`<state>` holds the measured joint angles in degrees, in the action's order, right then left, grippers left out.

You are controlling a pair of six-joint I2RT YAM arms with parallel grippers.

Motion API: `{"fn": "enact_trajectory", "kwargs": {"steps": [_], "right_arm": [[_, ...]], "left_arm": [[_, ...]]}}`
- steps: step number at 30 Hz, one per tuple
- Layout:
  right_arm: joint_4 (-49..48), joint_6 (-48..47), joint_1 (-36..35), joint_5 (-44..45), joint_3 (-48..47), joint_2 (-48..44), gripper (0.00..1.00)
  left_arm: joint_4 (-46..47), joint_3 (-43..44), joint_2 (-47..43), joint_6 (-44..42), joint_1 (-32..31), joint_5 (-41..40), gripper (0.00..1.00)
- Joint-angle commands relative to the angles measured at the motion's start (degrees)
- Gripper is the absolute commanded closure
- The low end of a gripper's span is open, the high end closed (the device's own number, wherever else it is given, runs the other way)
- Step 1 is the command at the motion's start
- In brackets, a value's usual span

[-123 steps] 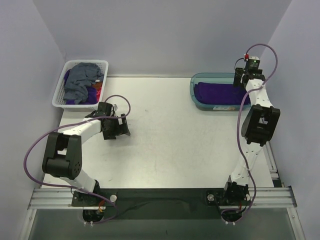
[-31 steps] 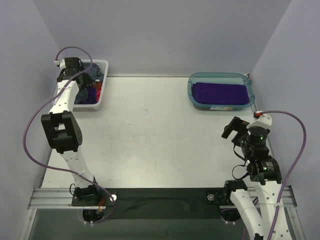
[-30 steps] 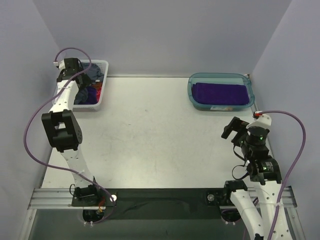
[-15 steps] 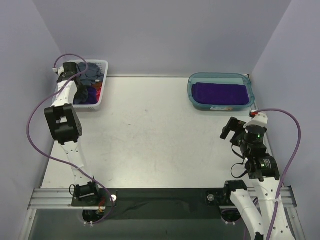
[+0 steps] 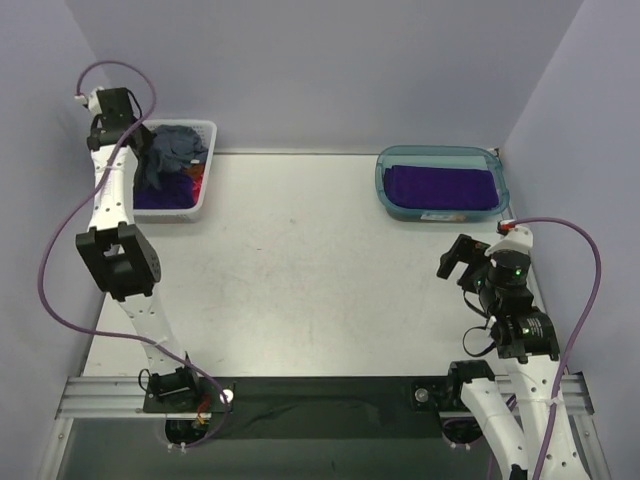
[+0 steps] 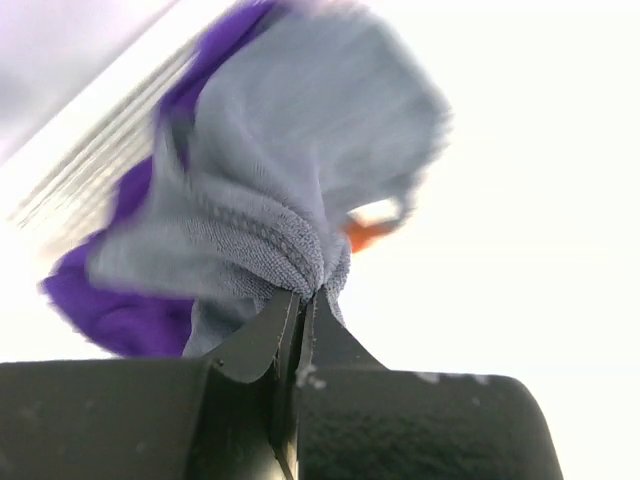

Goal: Fold and stack the towels
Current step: Grab crumpled towel, then move the towel to the center of the board

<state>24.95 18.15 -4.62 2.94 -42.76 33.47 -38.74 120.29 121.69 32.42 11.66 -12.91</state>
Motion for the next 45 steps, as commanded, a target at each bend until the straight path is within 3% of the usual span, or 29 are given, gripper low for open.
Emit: {"fn": "enact_trajectory", "kwargs": {"steps": [1,4,7,13,15,19,20,22,23,25,28,29,31,33,36,40,45], "right_arm": [[-1.6,1.4,-0.6,-2.6,-2.2,-0.6,0.00],[-1.6,1.6,-0.6,-5.7,-2.0,-1.5,0.00],[-1.5,2.0,-0.7,-7.8,-1.8,-2.7,0.00],[-0.6,0.7,-0.7,-12.2,-2.7,-3.5,0.01],[-0.4,0.3,-0.7,-13.8,-3.2,-3.6,0.00],[-0.3,0.0,-0.7,-17.9,-4.1,-2.9,0.01],[-0.3,0.0,-0.7,-18.8,-4.2,-2.8,0.01],[0.0,0.0,-0.9,-22.4,-4.9,-1.8,0.01],[0.2,0.2,-0.8,-23.9,-5.0,-1.6,0.01],[0.3,0.6,-1.2,-27.4,-4.4,-1.0,0.01],[0.2,1.6,-1.4,-30.1,-3.6,-0.2,0.02],[0.3,1.9,-1.5,-30.3,-2.9,0.2,0.03],[0.2,2.2,-2.0,-31.2,-2.7,1.8,0.04],[0.3,2.8,-2.7,-31.8,-2.9,4.0,0.05],[0.2,3.1,-6.7,-30.8,-4.0,9.8,0.09],[0.0,2.1,-17.5,-21.5,-7.2,21.9,0.15],[-4.3,1.0,-27.5,-15.2,-12.7,39.2,0.33]], "left_arm": [[0.3,10.8,-10.8,7.4,-0.7,7.6,1.00],[0.8,15.3,-13.0,14.5,-2.4,18.5,1.00],[2.9,19.4,-14.5,18.6,-7.0,24.3,1.00],[8.1,15.8,-22.6,23.2,-16.0,29.5,1.00],[10.3,9.3,-27.1,23.1,-20.2,29.6,1.00],[22.9,-19.8,-48.6,27.3,-28.3,27.0,1.00],[27.0,-31.1,-52.8,28.2,-29.9,26.0,1.00],[27.3,-41.7,-64.4,29.4,-35.1,22.4,0.98],[26.1,-51.3,-68.5,29.6,-36.8,21.3,0.96],[23.7,-59.0,-79.3,30.5,-42.0,18.9,0.83],[11.6,-71.0,-90.4,30.5,-45.2,19.8,0.64],[9.1,-73.2,-92.7,30.0,-45.2,21.0,0.47],[3.4,-77.6,-97.4,27.4,-45.2,21.8,0.34],[-2.6,-79.3,-98.8,25.4,-45.1,21.4,0.19],[-4.3,-80.6,-94.0,19.8,-45.2,22.2,0.11],[-5.3,-79.0,-81.8,11.9,-45.1,20.7,0.14],[-5.2,-71.0,-65.6,2.4,-44.3,13.8,0.16]]}}
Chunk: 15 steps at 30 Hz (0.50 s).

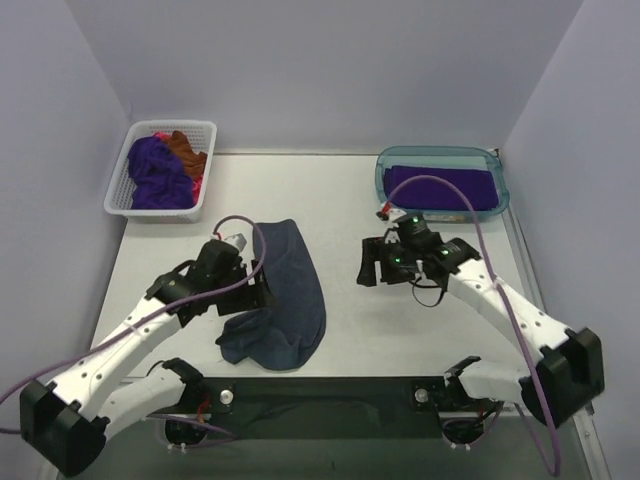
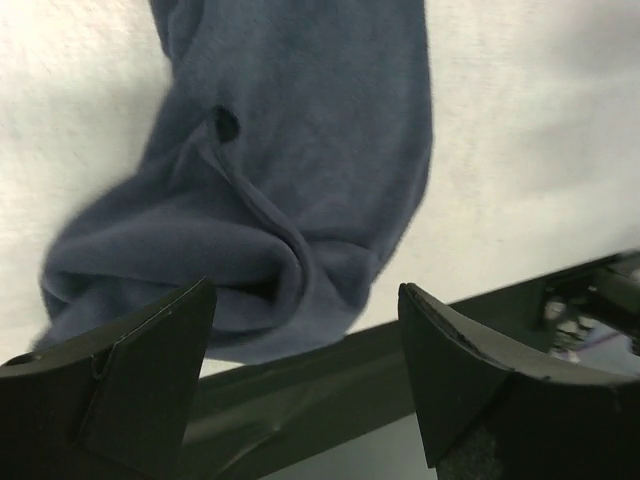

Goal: Fold and stack the towels
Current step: Move the towel to the center of the board, then flatten out the crumpled towel

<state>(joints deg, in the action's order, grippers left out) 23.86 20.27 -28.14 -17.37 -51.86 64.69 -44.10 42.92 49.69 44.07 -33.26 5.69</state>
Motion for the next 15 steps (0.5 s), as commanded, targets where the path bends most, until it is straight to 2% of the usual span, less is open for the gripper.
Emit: {"fn": "enact_trajectory", "kwargs": {"steps": [1,2,6,9,11,15], "right_arm": [[-4.9,-1.3,-5.2,5.8,-5.7,10.6,0.37],[-4.9,-1.0,-5.3,5.8,-6.9,13.1,0.37],[-9.9,0.6,-7.8,6.4,-11.9,24.5,0.48],[-11.3,1.2,-10.1,6.6,-16.8,34.2,0.49],[-11.7,1.4,-11.4,6.6,-20.1,37.6,0.49],[-12.3,1.6,-12.9,7.3,-24.5,44.9,0.49]], "left_arm": [[0.2,8.4,10.4,-10.6,1.5,-5.2,0.16],[0.1,8.4,10.4,-10.6,1.5,-5.3,0.16],[-0.1,12.5,16.4,-13.3,3.4,-8.6,0.14],[-0.2,13.9,19.0,-15.5,6.5,-9.9,0.14],[1.2,14.9,20.8,-16.4,10.8,-9.5,0.14],[5.4,18.5,30.1,-18.5,13.3,-11.1,0.16]]}}
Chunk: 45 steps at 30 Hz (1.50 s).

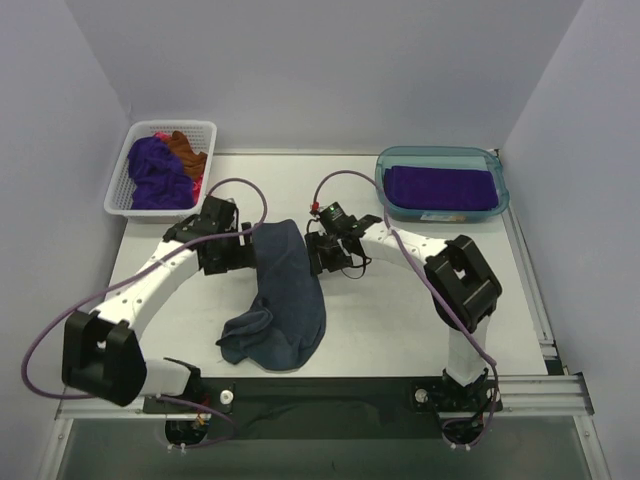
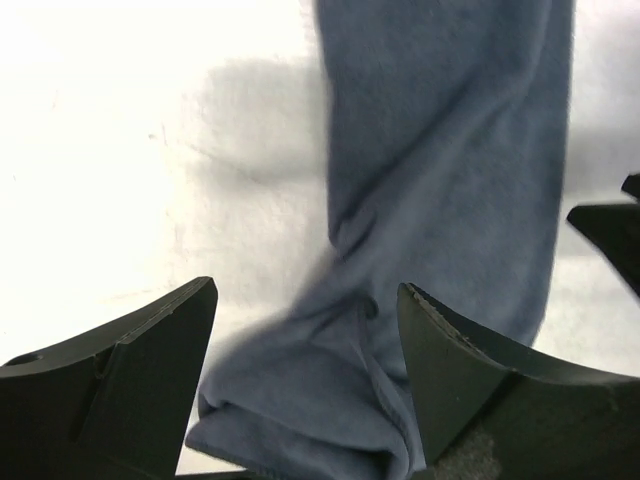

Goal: Fold and stack the towels
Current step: Flatten out the crumpled towel

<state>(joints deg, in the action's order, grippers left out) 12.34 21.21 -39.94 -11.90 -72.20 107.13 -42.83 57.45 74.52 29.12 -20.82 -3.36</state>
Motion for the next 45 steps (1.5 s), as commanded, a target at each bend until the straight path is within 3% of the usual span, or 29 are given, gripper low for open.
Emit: {"fn": "enact_trajectory", "kwargs": {"steps": [1,4,8,13,17,18,19,20,21,22,24,30,33,38,44,45], "right_arm": [[-0.8,0.8,-1.3,2.1,-5.0,3.5,0.49],[-0.9,1.2,-1.5,2.9,-6.9,6.5,0.51],[-1.2,1.5,-2.2,4.0,-7.8,8.4,0.61],[-1.2,1.9,-3.7,4.9,-7.4,9.9,0.63],[-1.3,2.3,-4.5,6.4,-6.0,9.9,0.71],[-1.3,1.8,-4.7,6.7,-5.4,9.4,0.80],[-1.3,1.8,-4.8,6.5,-5.4,9.4,0.80],[-1.3,1.5,-4.8,6.4,-5.2,9.3,0.90],[-1.3,1.2,-4.7,6.5,-4.8,9.0,0.95],[-1.2,0.3,-4.6,6.9,-4.6,7.9,1.00],[-0.3,-1.2,-4.1,10.7,-3.9,4.3,1.00],[3.8,-8.3,-2.9,22.9,-3.6,-9.7,1.00],[4.5,-8.3,-3.6,23.2,-2.3,-14.8,1.00],[8.0,-5.3,-6.3,14.3,2.9,-17.4,0.99],[12.7,-3.0,-10.1,1.6,11.6,-20.3,0.90],[13.5,-2.9,-10.2,0.1,13.3,-20.9,0.88]], "left_arm": [[5.5,6.4,7.4,-3.6,1.0,-1.8,0.17],[7.1,10.3,16.1,-3.8,1.0,-2.2,0.20],[7.5,17.8,27.5,-3.3,1.1,-5.7,0.26],[7.4,21.6,34.5,-2.6,0.9,-6.2,0.34],[7.8,20.7,37.7,-1.4,0.2,-6.7,0.43],[8.6,19.3,38.8,-0.6,-0.4,-6.5,0.56],[9.1,18.8,38.9,-0.6,-0.7,-6.5,0.56],[9.3,18.5,38.9,-0.4,-1.0,-6.4,0.61],[9.6,18.1,38.5,-0.4,-1.2,-6.3,0.77],[9.3,17.8,37.9,-0.7,-1.4,-6.6,0.85],[8.1,18.2,34.8,-1.9,-1.4,-9.5,1.00],[1.2,19.1,20.4,-4.0,-1.7,-19.4,1.00],[-1.7,15.8,13.7,-1.9,-2.6,-20.5,1.00],[-1.9,5.6,9.6,0.8,-4.3,-13.2,0.86],[-2.4,-8.6,4.9,3.6,-8.8,-5.8,0.78],[-2.5,-9.9,2.0,4.0,-9.0,-4.7,0.67]]}}
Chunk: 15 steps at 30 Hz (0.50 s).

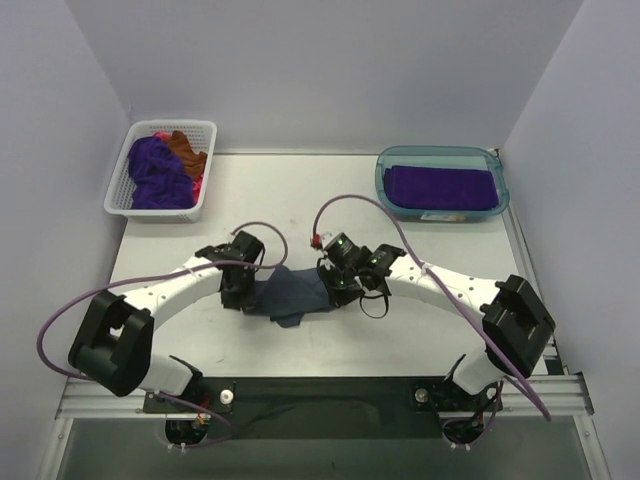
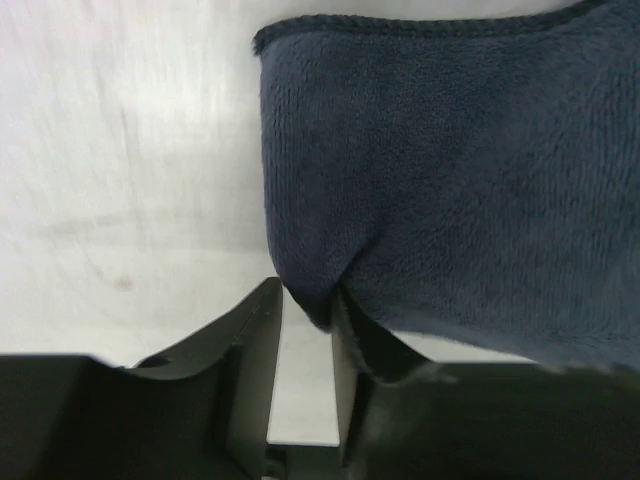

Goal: Fold and stack the towels
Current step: Flatten out the crumpled towel

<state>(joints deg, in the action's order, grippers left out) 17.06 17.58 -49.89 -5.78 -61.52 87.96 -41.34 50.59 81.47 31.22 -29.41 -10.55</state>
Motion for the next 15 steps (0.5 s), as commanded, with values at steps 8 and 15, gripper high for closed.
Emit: {"fn": "enact_trajectory", "kwargs": {"steps": [8,15], "right_arm": [[10.8,-6.1,2.4,-9.2,-1.0,-4.8,0.66],[8.6,-8.4,5.5,-15.3,-16.8,7.0,0.52]], "left_arm": [[-2.8,-6.8,-18.2,3.3,4.2,4.2,0.25],[4.9,-7.7,-12.4,1.8,12.7,7.6,0.25]]}}
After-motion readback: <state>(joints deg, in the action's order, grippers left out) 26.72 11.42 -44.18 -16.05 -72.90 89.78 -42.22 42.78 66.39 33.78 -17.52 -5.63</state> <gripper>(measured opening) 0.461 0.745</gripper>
